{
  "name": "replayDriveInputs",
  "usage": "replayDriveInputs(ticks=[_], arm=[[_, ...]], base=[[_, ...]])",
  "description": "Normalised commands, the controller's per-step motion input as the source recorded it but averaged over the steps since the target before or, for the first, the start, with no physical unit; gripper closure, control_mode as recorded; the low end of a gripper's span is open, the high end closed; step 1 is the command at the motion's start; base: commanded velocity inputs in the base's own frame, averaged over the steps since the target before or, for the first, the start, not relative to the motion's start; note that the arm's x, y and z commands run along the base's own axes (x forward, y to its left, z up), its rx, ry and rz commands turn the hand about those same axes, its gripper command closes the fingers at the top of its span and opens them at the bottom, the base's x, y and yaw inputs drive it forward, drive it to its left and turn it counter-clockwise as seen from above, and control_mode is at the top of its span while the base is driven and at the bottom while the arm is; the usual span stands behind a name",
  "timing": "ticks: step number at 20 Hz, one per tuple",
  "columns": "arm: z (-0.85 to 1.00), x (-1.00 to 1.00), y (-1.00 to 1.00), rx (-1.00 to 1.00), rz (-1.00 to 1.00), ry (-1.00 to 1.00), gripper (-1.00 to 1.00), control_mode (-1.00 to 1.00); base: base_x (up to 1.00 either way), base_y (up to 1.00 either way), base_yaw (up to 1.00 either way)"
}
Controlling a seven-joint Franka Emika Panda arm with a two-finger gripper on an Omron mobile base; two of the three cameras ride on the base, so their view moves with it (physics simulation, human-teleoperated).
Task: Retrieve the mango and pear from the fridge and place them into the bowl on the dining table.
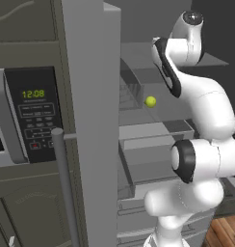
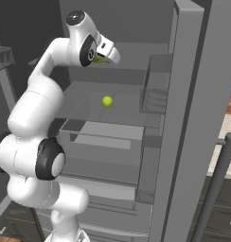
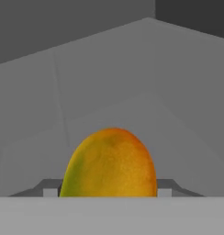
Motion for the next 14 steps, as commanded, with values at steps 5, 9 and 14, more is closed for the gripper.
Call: replayDriveInputs(ticks=[5,9,14], arm=[[-0.23,-1.00,-0.09,0.04,0.16,0.00,1.00,-1.00],[-0.33,-1.00,0.00,0.03,0.25,0.00,1.00,-1.00],[-0.27,-0.95,0.07,0.00,0.26,0.00,1.00,-1.00]], base=[[0.00,0.00,0.00],[0.00,0.00,0.00],[0.00,0.00,0.00]])
